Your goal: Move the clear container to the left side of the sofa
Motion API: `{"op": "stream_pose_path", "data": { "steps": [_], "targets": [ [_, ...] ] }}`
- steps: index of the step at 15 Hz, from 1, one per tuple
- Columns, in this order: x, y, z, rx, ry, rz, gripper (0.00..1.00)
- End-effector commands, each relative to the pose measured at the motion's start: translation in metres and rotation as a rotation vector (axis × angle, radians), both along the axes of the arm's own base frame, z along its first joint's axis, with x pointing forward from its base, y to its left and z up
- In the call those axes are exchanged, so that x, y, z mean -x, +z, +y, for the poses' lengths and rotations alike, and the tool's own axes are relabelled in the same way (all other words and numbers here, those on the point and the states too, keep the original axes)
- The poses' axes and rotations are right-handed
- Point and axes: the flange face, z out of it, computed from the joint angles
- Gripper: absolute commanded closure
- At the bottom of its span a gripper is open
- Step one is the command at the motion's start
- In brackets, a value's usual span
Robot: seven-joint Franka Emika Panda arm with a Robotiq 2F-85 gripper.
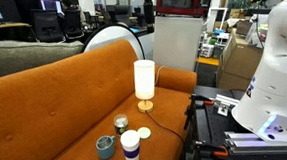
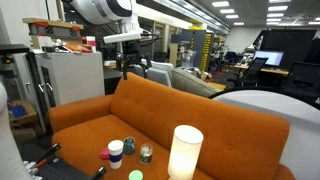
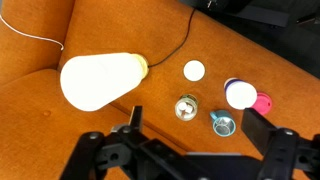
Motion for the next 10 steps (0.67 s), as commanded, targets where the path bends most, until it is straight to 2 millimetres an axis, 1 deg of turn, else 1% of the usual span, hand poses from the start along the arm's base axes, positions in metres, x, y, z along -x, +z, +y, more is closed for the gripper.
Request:
{"op": "stream_pose_path", "data": {
  "steps": [1,3,6,7,8,10],
  "targets": [
    [0.0,0.001,0.0,0.0,0.0,0.0,0.0],
    [-0.008,-0.011,0.006,-0.018,0.019,0.013,0.0],
    [-0.021,-0.034,0.016,-0.045,0.044,0.065,0.0],
    [-0.01,-0.027,0.016,-0.025,0.023,0.049,0.0],
    [-0.012,-0.034,0.018,-0.025,0.025,0.064,0.0],
    [-0.011,-0.034,0.017,-0.025,0.023,0.062,0.0]
  ]
}}
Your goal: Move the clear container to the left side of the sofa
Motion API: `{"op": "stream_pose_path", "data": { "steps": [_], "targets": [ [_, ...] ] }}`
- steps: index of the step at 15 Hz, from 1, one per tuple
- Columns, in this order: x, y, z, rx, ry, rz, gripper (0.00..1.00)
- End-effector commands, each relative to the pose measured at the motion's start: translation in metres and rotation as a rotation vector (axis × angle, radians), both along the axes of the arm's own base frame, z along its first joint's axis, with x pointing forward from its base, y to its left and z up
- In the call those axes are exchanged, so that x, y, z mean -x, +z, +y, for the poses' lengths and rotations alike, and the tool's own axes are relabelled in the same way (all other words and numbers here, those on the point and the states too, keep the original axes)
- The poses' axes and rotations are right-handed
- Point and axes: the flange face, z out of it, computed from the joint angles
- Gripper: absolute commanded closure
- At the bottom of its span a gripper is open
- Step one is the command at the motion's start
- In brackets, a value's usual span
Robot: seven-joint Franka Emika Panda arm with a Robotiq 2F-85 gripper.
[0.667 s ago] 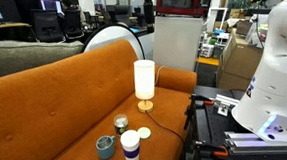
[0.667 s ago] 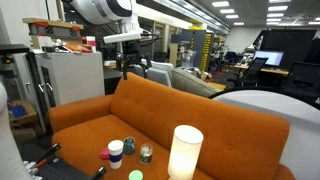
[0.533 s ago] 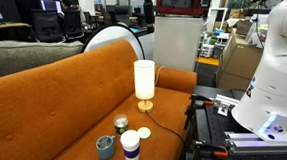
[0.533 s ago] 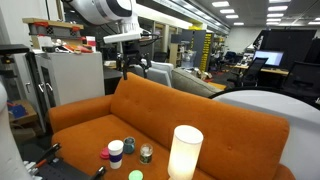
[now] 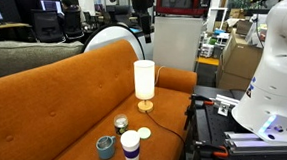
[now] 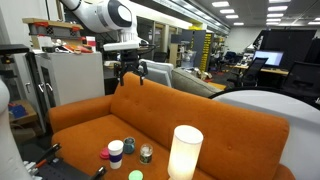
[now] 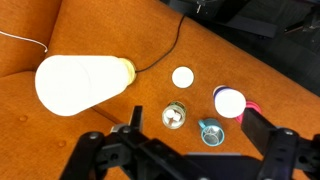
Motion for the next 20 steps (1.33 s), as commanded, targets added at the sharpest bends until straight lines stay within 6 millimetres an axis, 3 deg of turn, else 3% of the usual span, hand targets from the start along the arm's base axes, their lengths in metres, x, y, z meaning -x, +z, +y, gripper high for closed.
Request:
{"op": "stream_pose_path", "data": {
  "steps": [1,4,7,12,17,18,20],
  "targets": [
    [0.0,0.003,0.0,0.0,-0.001,-0.006,0.0],
    [0.005,0.008,0.002,-0.015,0.009,-0.006,0.0],
    [-0.009,-0.009,0.007,-0.1,-0.037,-0.057,0.0],
    [-0.059,-0.082,0.022,-0.231,-0.122,-0.137,0.0],
    [-0.108,-0.162,0.031,-0.212,-0.156,-0.106,0.0],
    [-0.091,-0.151,0.034,-0.213,-0.138,-0.109,0.0],
    [-0.096,-0.166,0.035,-0.21,-0.139,-0.089,0.0]
  ]
}}
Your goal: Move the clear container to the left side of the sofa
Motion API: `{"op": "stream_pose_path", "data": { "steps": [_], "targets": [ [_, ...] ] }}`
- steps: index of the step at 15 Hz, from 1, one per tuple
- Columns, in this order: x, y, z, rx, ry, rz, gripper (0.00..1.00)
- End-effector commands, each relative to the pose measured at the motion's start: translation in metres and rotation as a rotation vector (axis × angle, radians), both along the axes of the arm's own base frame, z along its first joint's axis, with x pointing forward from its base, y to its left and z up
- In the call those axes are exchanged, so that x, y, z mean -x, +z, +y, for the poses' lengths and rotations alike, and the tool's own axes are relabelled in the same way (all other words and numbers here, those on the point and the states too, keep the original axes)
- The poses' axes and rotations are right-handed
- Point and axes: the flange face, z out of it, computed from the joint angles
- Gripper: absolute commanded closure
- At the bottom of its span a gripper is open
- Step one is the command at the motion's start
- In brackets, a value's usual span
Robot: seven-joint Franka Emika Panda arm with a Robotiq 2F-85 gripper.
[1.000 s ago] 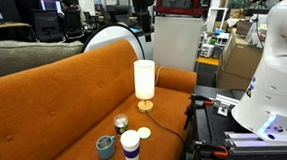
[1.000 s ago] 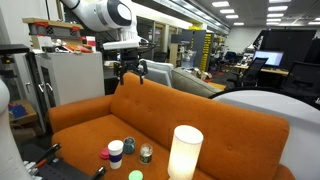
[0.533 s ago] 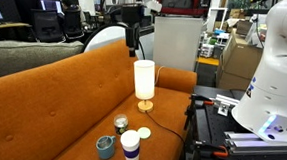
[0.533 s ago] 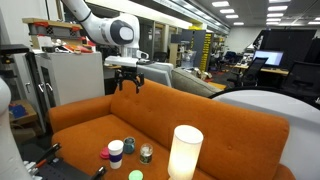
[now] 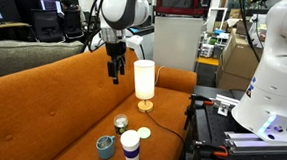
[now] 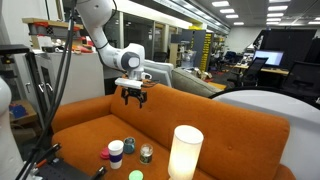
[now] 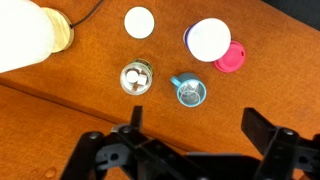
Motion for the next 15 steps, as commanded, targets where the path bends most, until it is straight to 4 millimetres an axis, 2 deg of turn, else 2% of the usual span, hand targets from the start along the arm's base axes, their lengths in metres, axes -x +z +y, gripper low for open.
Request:
{"op": "stream_pose_path", "data": {
  "steps": [1,4,6,8,11,12,15],
  "targets": [
    [-0.001,0.004,0.0,0.0,0.0,-0.005,0.0],
    [0.0,0.014,0.0,0.0,0.0,-0.019,0.0],
    [-0.004,0.005,-0.002,-0.022,-0.024,-0.002,0.0],
    [-0.014,-0.02,-0.004,-0.037,-0.077,0.022,0.0],
    [-0.026,-0.068,-0.006,-0.076,-0.187,0.088,0.0],
    [-0.031,-0.087,-0.004,-0.113,-0.232,0.122,0.0],
    [-0.046,-0.131,0.004,-0.16,-0.336,0.157,0.0]
  ]
}}
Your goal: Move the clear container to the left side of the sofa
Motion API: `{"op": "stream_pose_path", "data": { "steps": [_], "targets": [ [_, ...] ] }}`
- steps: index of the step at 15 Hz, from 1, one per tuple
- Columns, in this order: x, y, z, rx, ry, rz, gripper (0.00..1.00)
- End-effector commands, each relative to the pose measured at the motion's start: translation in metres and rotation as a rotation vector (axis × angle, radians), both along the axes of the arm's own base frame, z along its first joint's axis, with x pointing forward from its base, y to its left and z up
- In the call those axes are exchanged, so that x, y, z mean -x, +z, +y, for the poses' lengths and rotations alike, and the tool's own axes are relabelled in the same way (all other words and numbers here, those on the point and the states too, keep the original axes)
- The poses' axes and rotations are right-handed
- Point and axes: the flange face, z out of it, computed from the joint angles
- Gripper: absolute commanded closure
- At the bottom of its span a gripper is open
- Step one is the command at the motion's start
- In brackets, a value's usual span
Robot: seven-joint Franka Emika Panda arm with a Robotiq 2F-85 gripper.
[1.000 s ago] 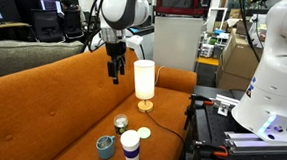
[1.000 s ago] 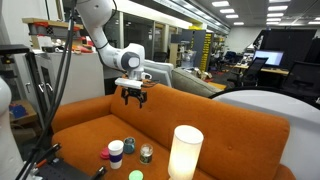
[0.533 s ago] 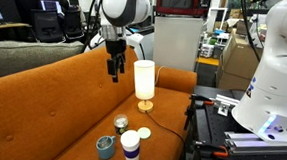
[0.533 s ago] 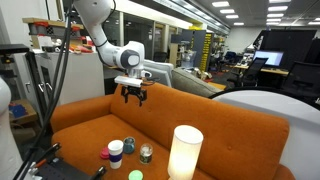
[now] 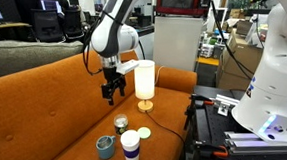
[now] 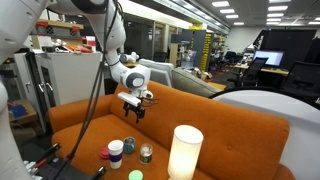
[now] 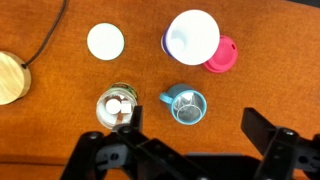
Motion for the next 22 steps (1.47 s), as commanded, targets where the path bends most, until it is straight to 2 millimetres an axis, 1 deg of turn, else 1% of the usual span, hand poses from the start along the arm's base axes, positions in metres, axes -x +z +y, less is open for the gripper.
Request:
{"op": "stream_pose_path", "data": {
  "steps": [1,2,3,4,9,11,14,18,19,20,21,22],
  "targets": [
    [-0.024,-0.033,0.004,-0.072,-0.125,0.047,0.0],
    [-0.012,-0.027,0.005,-0.027,-0.063,0.02,0.0],
    [-0.017,-0.036,0.007,-0.035,-0.084,0.026,0.0],
    [-0.02,-0.041,0.007,-0.038,-0.094,0.028,0.0],
    [-0.024,-0.038,0.005,-0.044,-0.103,0.031,0.0],
    [-0.029,-0.052,0.002,-0.055,-0.162,0.03,0.0],
    [-0.035,-0.093,-0.008,-0.057,-0.323,0.05,0.0],
    [-0.042,-0.148,-0.018,-0.019,-0.478,0.087,0.0],
    [-0.045,-0.158,-0.02,-0.019,-0.506,0.097,0.0],
    [-0.05,-0.163,-0.024,-0.015,-0.526,0.09,0.0],
    [-0.038,-0.16,-0.019,-0.006,-0.471,0.099,0.0],
    [-0.043,-0.166,-0.021,-0.003,-0.489,0.095,0.0]
  ]
}}
